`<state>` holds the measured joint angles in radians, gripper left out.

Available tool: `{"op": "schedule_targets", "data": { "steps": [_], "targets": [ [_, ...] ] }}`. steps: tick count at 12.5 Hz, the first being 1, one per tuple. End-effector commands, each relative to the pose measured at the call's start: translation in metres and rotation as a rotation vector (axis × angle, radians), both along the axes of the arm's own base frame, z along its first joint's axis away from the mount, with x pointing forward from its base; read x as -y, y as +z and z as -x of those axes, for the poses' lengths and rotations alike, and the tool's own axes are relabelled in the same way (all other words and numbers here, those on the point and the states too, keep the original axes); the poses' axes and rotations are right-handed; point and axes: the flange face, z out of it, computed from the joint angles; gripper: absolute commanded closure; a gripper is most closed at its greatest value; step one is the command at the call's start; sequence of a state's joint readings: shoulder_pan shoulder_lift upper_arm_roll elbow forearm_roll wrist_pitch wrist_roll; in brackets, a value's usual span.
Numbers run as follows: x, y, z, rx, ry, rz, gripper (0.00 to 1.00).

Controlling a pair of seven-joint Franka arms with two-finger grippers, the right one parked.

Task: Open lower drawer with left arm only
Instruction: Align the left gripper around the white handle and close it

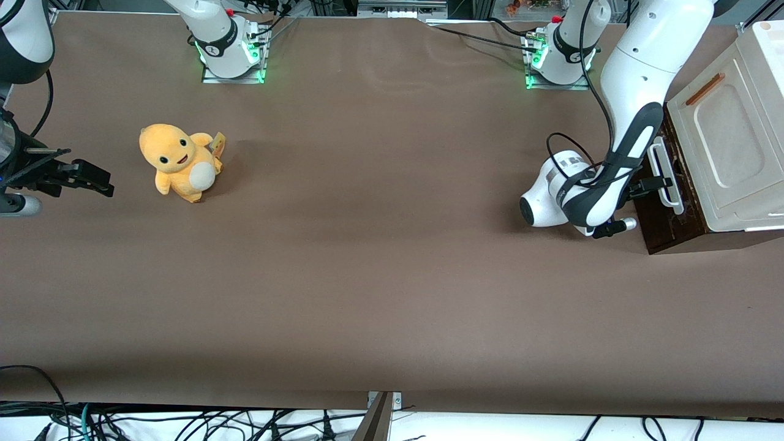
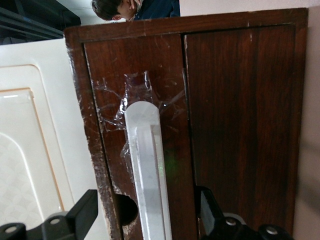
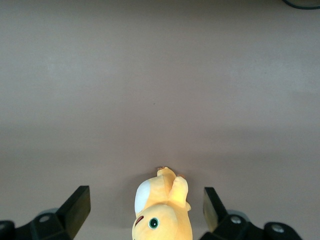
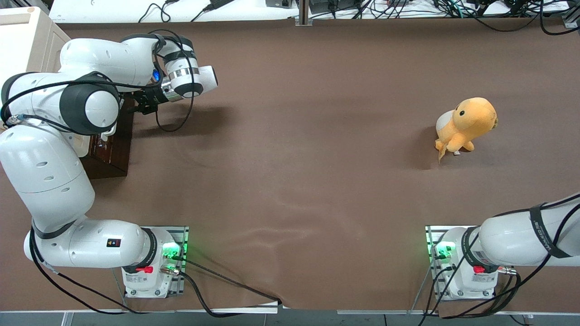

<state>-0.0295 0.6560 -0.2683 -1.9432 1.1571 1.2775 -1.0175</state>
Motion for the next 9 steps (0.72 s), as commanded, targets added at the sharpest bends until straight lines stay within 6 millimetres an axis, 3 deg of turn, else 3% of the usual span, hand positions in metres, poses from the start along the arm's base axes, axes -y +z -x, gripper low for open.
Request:
{"op": "schedule_targets", "data": {
  "steps": [1,5,9],
  "targets": [
    [-0.0044,-0.002,0.0042,0.003,-0.036,-0.037,0.19],
    [-0.0092,-0.0016,0.0059,-0.008,-0.039,-0.044,0.25],
    [-0.0092,-0.0001,0.0054,-0.008,-0.04,-0.043,0.43]
  ]
}}
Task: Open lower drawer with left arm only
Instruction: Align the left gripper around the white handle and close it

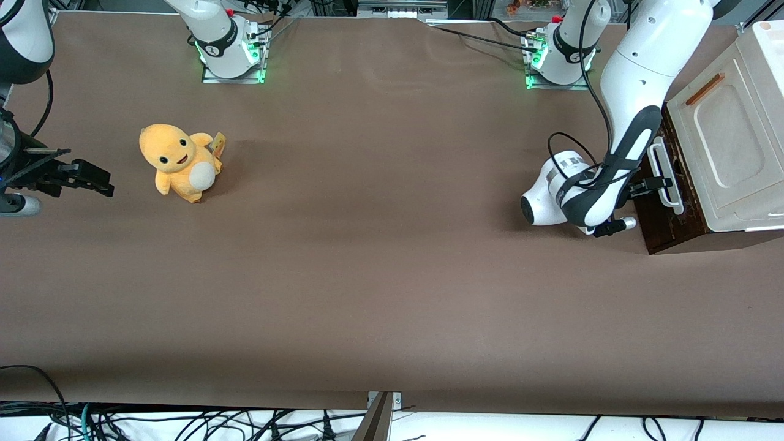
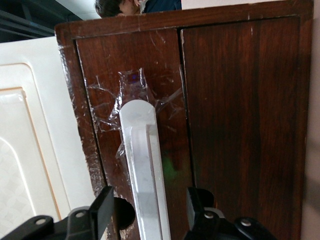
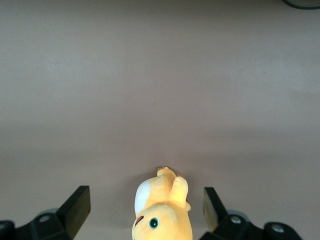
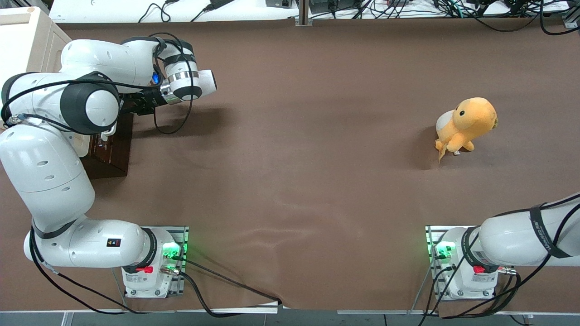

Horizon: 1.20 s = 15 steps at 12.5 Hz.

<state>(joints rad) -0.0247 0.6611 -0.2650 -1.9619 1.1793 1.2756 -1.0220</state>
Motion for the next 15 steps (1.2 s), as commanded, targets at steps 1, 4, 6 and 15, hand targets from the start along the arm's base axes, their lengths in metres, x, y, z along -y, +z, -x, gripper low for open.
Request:
{"op": "schedule_targets", "data": {
  "steps": [1,4,6,15],
  "targets": [
    [-0.0034,0.0061,0.0006,0.004,-0.026,-0.024,0.45],
    [-0.0041,0.0069,-0.0006,0.008,-0.024,-0.024,0.58],
    [-0.004,0.0078,-0.0018,0.01,-0.025,-0.024,0.63],
    [-0.0056,0.0143,-0.0043,0.023,-0.019,-0.027,0.82]
  ]
}}
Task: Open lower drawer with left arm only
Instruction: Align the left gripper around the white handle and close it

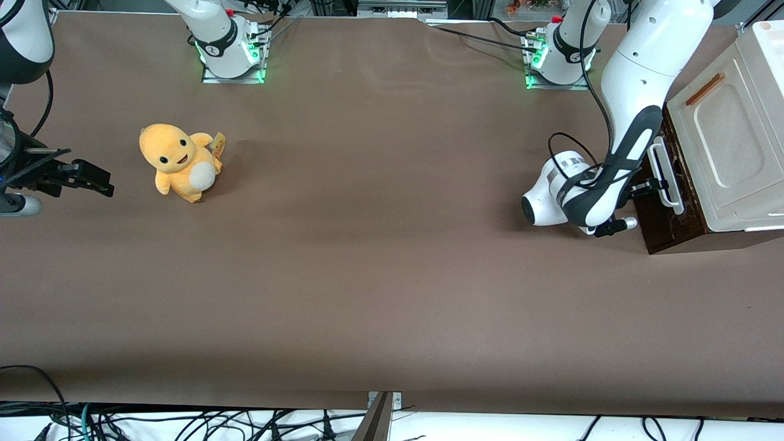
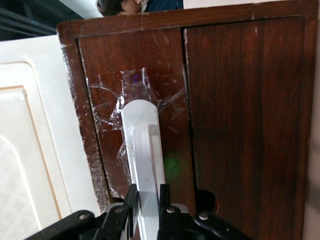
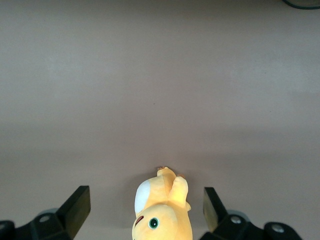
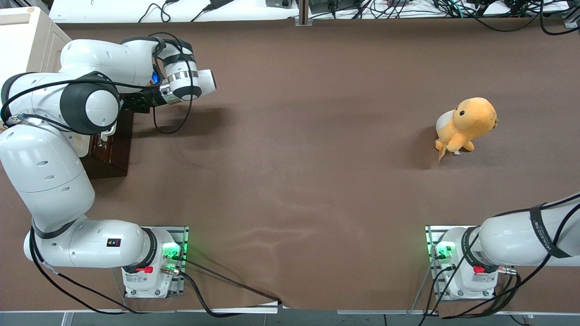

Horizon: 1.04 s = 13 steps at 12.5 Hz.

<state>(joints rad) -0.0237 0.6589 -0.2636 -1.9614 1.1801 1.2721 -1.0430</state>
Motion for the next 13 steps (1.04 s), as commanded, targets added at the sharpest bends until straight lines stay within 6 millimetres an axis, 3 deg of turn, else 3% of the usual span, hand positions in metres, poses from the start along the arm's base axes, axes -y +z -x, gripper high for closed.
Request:
{"op": "schedule_targets", "data": {
  "steps": [1,6,13],
  "targets": [
    [-0.004,0.015,-0.004,-0.001,-0.018,-0.03,0.82],
    [0.008,0.023,-0.002,0.01,-0.009,-0.044,0.82],
    [0.041,0.031,0.002,0.008,0.001,-0.016,0.82]
  ]
}}
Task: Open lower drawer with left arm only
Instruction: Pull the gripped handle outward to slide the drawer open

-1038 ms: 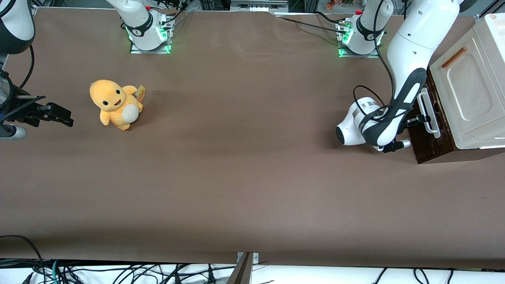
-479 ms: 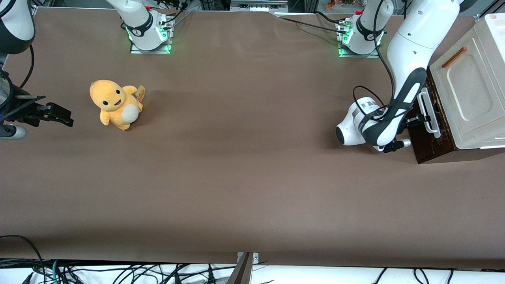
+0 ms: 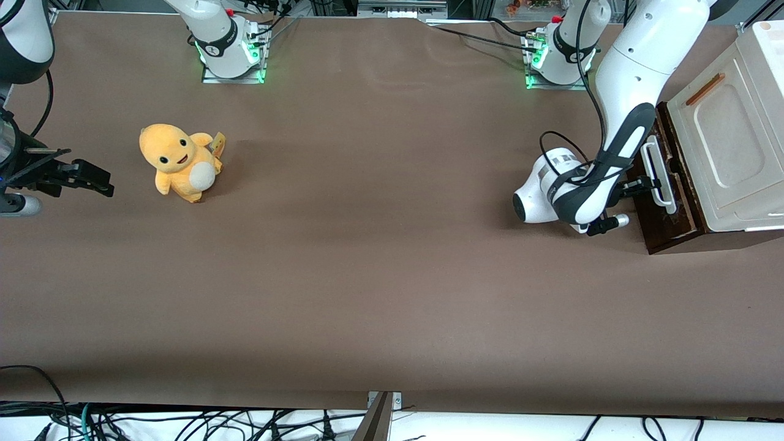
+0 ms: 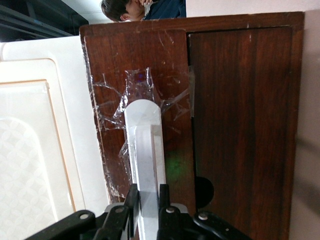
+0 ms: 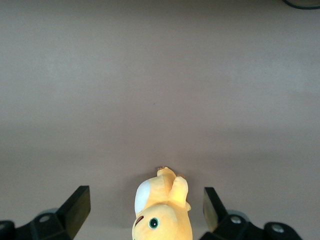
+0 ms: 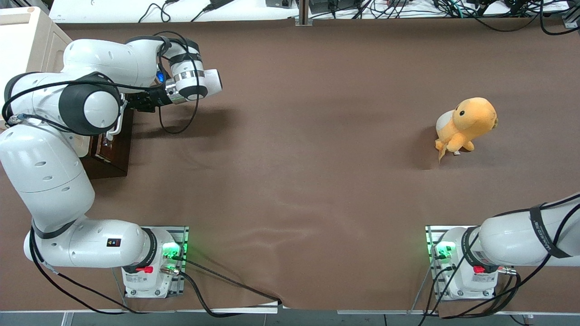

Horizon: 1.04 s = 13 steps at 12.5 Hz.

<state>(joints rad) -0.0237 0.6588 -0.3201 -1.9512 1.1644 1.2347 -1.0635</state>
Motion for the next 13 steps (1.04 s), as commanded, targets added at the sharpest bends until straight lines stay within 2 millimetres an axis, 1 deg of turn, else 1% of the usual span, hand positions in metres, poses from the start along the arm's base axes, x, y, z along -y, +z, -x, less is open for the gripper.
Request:
{"op": "schedule_targets", "data": {
  "steps": [1,2,4,7,11,13],
  "targets": [
    [0.016,0.025,0.0,-0.006,0.013,-0.025,0.82],
    [0.019,0.025,0.001,-0.008,0.009,-0.025,0.82],
    [0.025,0.028,-0.004,0.001,0.014,-0.017,0.82],
    [0.03,0.029,-0.005,0.003,0.019,-0.006,0.82],
    [0.044,0.029,0.0,-0.002,0.011,0.006,0.82],
    [0.047,0.033,-0.003,0.006,0.03,0.022,0.82]
  ]
}}
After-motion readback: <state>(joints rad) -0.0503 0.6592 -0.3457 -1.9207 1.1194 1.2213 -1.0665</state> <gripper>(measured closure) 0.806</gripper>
